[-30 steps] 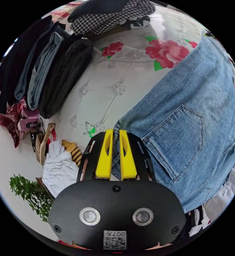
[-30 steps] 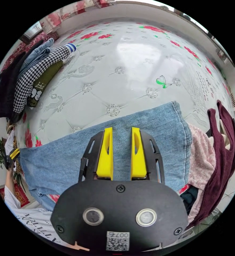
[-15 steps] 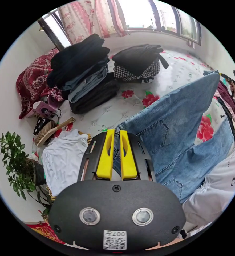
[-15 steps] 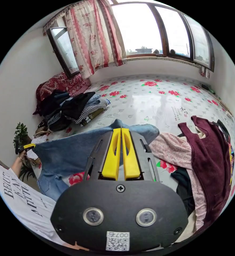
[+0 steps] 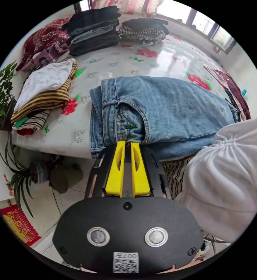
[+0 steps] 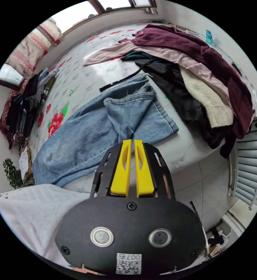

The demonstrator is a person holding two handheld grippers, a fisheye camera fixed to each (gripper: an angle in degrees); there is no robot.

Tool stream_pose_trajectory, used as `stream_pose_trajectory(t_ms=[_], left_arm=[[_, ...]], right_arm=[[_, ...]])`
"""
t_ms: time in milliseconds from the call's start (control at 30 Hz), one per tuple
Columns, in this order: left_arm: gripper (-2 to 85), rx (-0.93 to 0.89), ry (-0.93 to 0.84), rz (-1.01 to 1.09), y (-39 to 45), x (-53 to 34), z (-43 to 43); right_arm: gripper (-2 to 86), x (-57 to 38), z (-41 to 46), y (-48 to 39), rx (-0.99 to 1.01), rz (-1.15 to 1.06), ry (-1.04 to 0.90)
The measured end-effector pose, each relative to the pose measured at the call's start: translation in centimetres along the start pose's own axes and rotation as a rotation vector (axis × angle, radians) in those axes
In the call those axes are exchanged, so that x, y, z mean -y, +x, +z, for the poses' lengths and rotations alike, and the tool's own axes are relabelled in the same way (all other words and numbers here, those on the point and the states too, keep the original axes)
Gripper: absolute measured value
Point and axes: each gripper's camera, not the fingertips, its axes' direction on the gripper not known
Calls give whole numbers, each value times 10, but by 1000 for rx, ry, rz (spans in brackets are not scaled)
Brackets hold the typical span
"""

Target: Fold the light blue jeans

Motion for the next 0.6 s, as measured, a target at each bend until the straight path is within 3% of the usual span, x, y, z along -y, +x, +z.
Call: stream_pose_trajectory(t_ms=[133,267,467,600], left_arm=[[33,26,3,43,7,8,-14],[32,70,18,65,18,14,-33],[31,120,65,90,34,21,-74],[31,173,67,102,44,20,-98]], right_arm=[[63,19,-19,5,50,-19,90],[74,49,-3,-33,32,-187,78],[23,86,63,-57,-153,-320,-162],[3,82,-24,0,-23,-249,138]])
